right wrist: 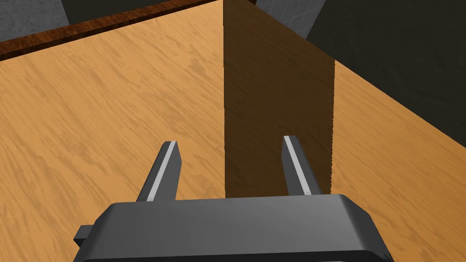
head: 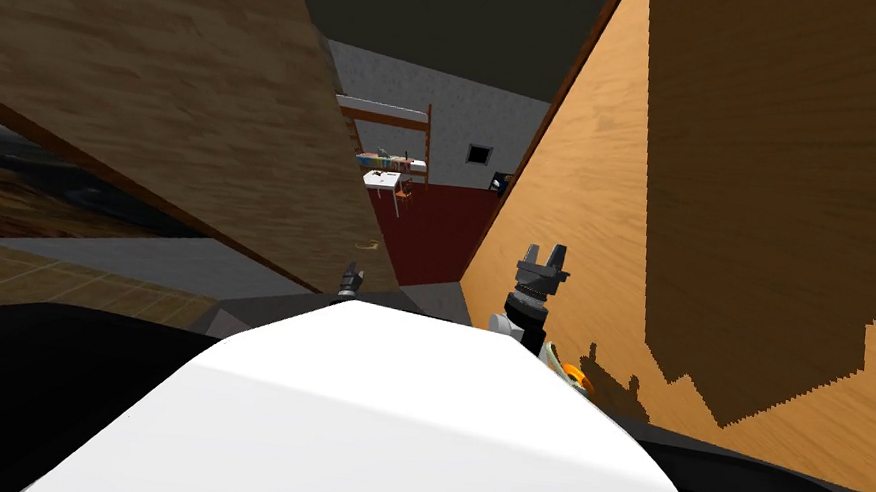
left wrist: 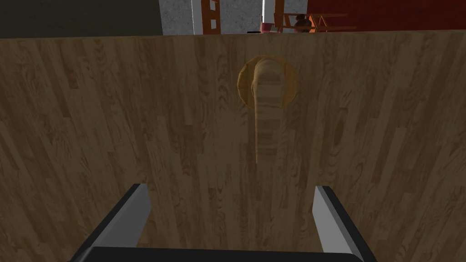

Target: Pull the door open

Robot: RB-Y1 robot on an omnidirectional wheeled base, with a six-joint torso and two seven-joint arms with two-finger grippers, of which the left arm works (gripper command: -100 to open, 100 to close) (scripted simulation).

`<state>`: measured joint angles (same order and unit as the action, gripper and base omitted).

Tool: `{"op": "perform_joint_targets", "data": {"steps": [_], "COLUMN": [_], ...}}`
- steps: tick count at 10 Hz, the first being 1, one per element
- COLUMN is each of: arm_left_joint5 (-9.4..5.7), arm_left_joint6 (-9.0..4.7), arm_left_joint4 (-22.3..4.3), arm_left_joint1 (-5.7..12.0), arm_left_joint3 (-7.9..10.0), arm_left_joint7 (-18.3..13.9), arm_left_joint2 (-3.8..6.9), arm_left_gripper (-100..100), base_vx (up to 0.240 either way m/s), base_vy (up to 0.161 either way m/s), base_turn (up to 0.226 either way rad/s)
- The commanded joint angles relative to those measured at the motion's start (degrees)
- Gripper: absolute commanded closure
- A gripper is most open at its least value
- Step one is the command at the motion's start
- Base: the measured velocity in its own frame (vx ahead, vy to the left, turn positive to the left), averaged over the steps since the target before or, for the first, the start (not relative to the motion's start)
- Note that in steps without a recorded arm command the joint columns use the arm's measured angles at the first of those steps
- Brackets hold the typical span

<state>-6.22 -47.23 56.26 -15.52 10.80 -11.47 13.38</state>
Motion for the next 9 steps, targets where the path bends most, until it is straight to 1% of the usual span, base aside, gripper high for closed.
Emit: {"op": "perform_joint_targets", "data": {"steps": [1,3,4,5,9], "arm_left_joint5": [-0.12,-0.3,-0.27,-0.34,-0.44], "arm_left_joint6": [-0.29,-1.04,-0.66,-0.43,-0.07], "arm_left_joint4": [-1.7,-4.3,-3.1,-3.8,-5.0], "arm_left_joint1": [0.26,0.61,0.33,1.06,2.42], "arm_left_joint3": [0.29,0.68,0.55,0.76,1.12], "arm_left_joint7": [-0.3,-0.8,-0.8,-0.4,0.4], "arm_left_joint2": [0.13,0.45,0.47,0.24,-0.25], "arm_left_gripper": [-100,-100,-100,-100,-100], "base_vx": [0.161,0.154,0.075,0.161,0.175], "base_vy": [0.059,0.075,0.038,0.073,0.092], "base_turn": [-0.053,-0.06,-0.016,-0.023,-0.026]}}
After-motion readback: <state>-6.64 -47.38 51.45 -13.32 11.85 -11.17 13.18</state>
